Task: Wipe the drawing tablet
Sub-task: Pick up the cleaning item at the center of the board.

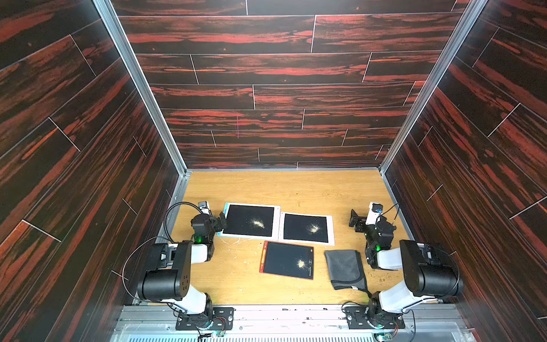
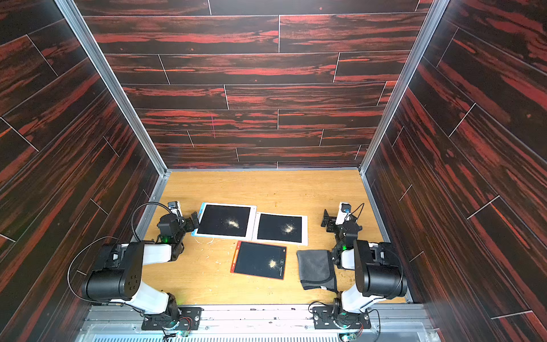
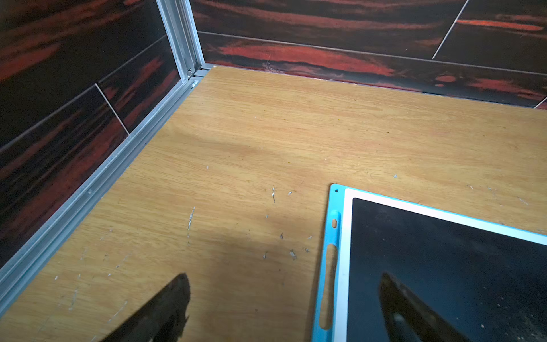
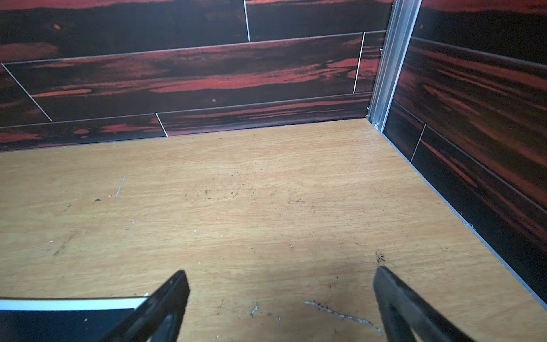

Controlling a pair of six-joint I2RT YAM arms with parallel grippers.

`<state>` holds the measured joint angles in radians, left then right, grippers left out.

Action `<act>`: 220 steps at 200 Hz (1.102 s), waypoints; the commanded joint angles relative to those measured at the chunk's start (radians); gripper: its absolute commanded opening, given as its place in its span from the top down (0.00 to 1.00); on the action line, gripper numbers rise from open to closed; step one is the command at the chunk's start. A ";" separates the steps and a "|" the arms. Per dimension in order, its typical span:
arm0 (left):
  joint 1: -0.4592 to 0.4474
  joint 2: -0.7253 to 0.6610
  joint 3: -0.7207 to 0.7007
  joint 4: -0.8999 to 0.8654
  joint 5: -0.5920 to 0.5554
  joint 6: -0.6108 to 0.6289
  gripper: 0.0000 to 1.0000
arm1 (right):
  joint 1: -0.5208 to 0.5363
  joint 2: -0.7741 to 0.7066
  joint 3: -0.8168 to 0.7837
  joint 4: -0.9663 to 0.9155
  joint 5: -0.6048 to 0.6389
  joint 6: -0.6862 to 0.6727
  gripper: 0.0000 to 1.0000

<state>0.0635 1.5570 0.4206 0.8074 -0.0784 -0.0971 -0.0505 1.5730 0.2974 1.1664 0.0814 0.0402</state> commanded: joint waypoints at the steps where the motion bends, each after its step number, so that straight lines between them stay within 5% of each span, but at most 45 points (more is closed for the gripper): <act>1: 0.002 -0.023 0.004 0.000 0.000 0.012 0.00 | 0.000 -0.007 -0.004 0.010 -0.002 -0.005 0.01; 158: 0.001 -0.022 0.008 -0.003 -0.003 0.010 0.00 | -0.009 -0.007 0.008 -0.012 -0.019 0.005 0.01; 175: -0.002 -0.027 0.005 0.004 -0.108 -0.017 0.00 | -0.005 -0.015 0.005 -0.002 0.039 0.009 0.01; 196: -0.029 -0.161 -0.030 -0.030 -0.202 -0.013 0.00 | 0.054 -0.145 0.056 -0.190 0.202 -0.012 0.01; 220: -0.083 -0.372 0.097 -0.441 -0.282 -0.097 0.00 | 0.108 -0.249 0.281 -0.606 0.224 0.060 0.01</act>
<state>0.0242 1.3678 0.4107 0.6624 -0.2428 -0.1188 0.0154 1.4151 0.3759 0.9157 0.2222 0.0391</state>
